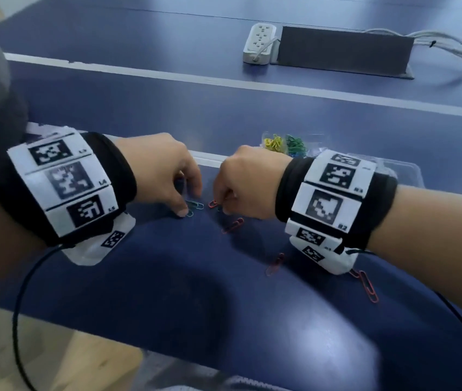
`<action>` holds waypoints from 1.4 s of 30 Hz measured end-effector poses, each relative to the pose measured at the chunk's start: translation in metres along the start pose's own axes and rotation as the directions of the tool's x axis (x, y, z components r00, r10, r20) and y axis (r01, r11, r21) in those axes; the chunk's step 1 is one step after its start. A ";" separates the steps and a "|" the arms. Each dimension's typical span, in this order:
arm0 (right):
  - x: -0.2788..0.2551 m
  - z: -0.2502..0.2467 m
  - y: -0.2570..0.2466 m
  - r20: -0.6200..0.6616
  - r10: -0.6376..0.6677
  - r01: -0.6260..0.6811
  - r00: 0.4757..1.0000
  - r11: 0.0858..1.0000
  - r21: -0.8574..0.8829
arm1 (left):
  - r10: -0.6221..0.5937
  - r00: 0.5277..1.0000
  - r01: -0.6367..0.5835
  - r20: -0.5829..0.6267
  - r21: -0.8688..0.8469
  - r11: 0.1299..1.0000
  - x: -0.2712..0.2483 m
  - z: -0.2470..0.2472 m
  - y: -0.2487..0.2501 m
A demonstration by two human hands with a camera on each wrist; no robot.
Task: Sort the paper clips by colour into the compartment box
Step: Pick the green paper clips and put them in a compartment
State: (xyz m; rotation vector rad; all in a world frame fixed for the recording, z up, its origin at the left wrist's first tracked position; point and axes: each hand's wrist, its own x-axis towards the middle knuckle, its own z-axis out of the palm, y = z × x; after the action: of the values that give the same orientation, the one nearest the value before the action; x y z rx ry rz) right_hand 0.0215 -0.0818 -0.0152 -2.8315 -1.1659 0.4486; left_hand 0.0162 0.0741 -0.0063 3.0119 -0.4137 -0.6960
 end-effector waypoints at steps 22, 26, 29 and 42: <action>-0.010 0.010 0.012 -0.178 0.083 -0.053 0.980 0.984 0.169 | 0.029 0.993 -0.028 -0.117 0.011 1.000 -0.004 0.002 0.013; -0.013 0.001 0.042 -0.225 0.295 -0.228 0.928 0.932 0.284 | 0.053 0.965 -0.084 -0.256 -0.112 0.990 0.007 -0.011 0.033; -0.017 -0.014 0.072 -0.214 0.468 -0.372 0.857 0.851 0.370 | 0.082 0.934 -0.143 -0.349 -0.153 0.978 0.029 -0.021 0.053; -0.007 -0.030 0.112 -0.077 0.649 -0.536 0.757 0.684 0.494 | 0.071 0.934 -0.120 -0.351 -0.118 0.986 0.105 -0.042 0.102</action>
State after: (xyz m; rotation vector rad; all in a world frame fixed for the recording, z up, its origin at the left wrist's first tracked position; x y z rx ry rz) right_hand 0.1017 -0.1641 -0.0018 -2.6622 -0.0241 0.3073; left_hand 0.0995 -0.0536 -0.0051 2.8744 -0.4691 -0.1704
